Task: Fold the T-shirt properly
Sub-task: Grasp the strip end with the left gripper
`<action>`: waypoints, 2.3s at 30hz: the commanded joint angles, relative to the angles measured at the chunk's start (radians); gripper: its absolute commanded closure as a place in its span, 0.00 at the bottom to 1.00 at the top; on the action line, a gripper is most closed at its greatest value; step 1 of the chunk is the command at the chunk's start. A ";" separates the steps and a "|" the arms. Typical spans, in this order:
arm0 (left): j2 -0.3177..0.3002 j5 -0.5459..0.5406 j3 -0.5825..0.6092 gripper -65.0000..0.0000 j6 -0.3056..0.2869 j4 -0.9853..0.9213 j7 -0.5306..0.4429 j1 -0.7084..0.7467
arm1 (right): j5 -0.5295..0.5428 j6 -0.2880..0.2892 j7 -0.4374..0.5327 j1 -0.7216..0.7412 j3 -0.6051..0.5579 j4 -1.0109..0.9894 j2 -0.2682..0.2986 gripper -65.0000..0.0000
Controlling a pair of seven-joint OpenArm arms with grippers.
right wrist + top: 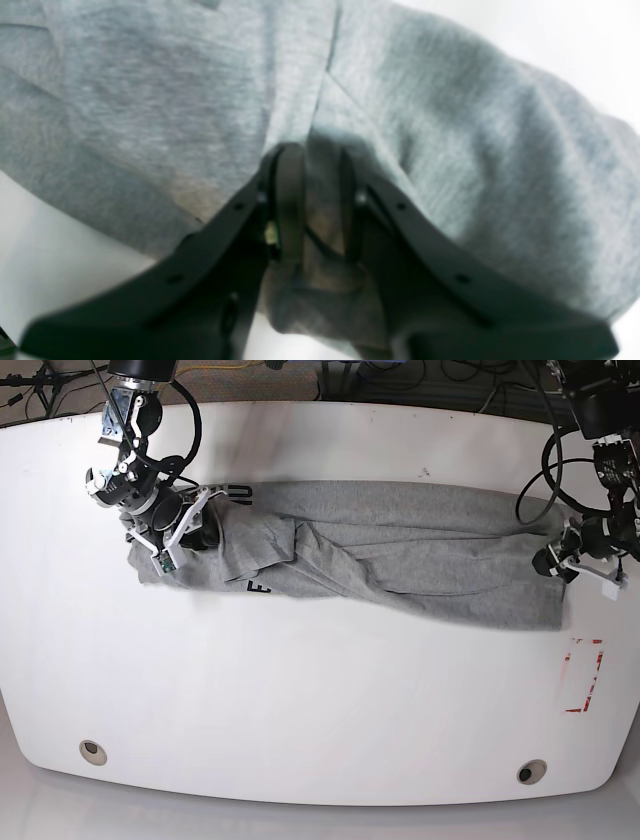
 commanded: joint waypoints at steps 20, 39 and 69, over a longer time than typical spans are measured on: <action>-0.019 0.179 -0.003 0.41 -0.005 0.114 -0.005 -0.013 | 0.019 0.001 0.022 0.018 0.003 0.013 0.007 0.81; -0.006 0.176 0.099 0.41 -0.005 0.011 -0.068 -0.016 | 0.019 0.001 0.022 0.018 0.003 0.011 0.007 0.81; -0.030 0.085 0.119 0.41 -0.005 0.063 -0.060 -0.016 | 0.019 0.001 0.022 0.018 0.003 0.010 0.006 0.81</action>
